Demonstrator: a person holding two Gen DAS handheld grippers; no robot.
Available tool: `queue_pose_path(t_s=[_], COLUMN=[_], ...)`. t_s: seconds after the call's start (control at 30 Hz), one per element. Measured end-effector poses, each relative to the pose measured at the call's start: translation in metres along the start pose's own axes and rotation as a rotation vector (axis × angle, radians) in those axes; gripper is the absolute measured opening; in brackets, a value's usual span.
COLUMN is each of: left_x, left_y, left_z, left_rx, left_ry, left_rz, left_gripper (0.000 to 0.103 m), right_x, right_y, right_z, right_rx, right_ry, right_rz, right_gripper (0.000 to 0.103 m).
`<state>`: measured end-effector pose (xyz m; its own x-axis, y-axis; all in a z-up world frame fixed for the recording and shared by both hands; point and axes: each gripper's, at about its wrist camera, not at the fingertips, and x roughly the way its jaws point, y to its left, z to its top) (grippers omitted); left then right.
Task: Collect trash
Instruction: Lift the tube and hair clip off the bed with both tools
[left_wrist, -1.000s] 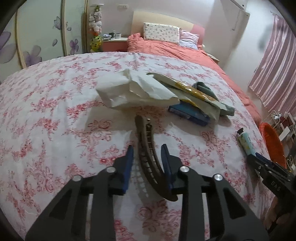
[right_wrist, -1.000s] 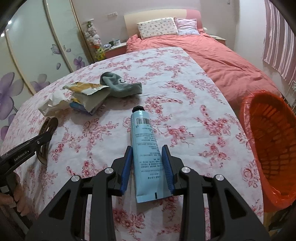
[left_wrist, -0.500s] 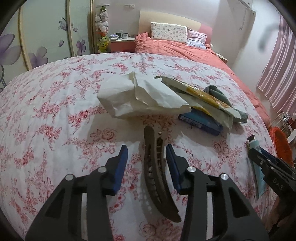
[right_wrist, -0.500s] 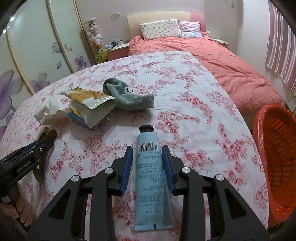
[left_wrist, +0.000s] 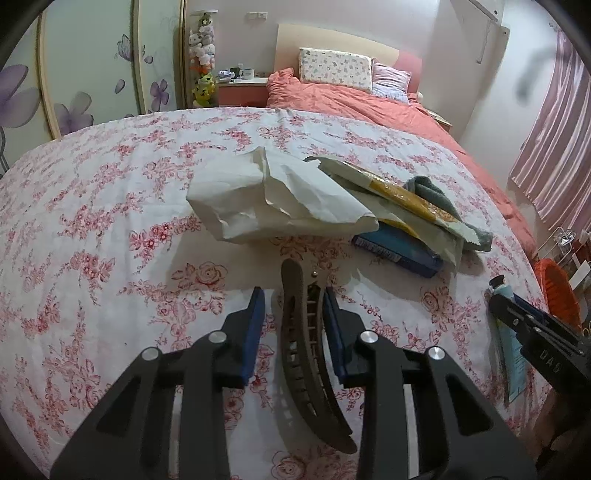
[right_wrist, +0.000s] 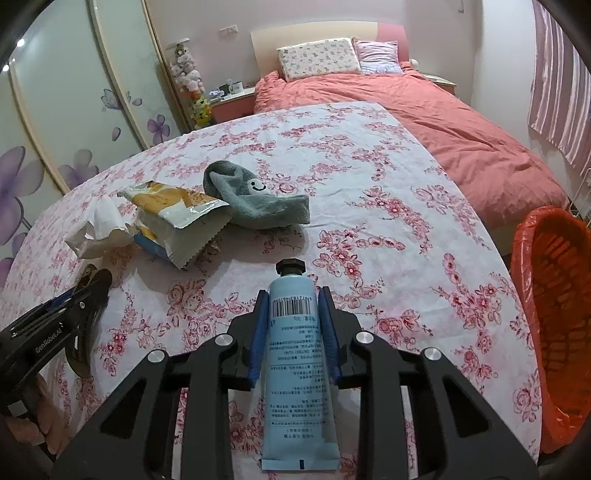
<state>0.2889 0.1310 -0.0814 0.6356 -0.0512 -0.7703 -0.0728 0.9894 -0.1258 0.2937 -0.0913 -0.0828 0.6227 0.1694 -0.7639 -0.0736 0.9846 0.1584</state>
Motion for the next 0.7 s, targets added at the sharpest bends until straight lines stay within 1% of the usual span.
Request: queue_pose_path(t_s=[0.1,0.23,0.37,0.6,0.7], left_x=[-0.0005,-0.0011,-0.0018,-0.0025,-0.0025], left_y=[0.0028,0.004,0.0072,0.0069,0.0081], left_z=[-0.0004,-0.0003,-0.001,-0.0008,-0.0004], left_rx=[-0.009,-0.01,-0.025,-0.024,-0.035], left_ry=[-0.001,-0.001,-0.003,-0.003,-0.004], left_rz=[-0.009,0.0,-0.009,-0.006,-0.019], left_gripper=[0.032,0.031,0.029,0.029,0.029], right_x=[-0.0003,0.0002,0.0001,0.0002,0.0], right_y=[0.0012,0.0027,0.0022,-0.0005,-0.0014], right_z=[-0.0001,0.0,0.0,0.0002,0.0002], right_rx=[-0.005,-0.012,-0.005,0.012,0.012], right_ry=[0.001,0.002,0.002,0.0,0.0], right_rz=[-0.008,-0.017,-0.008,0.014,0.015], right_gripper=[0.028,0.028,0.028,0.028,0.029])
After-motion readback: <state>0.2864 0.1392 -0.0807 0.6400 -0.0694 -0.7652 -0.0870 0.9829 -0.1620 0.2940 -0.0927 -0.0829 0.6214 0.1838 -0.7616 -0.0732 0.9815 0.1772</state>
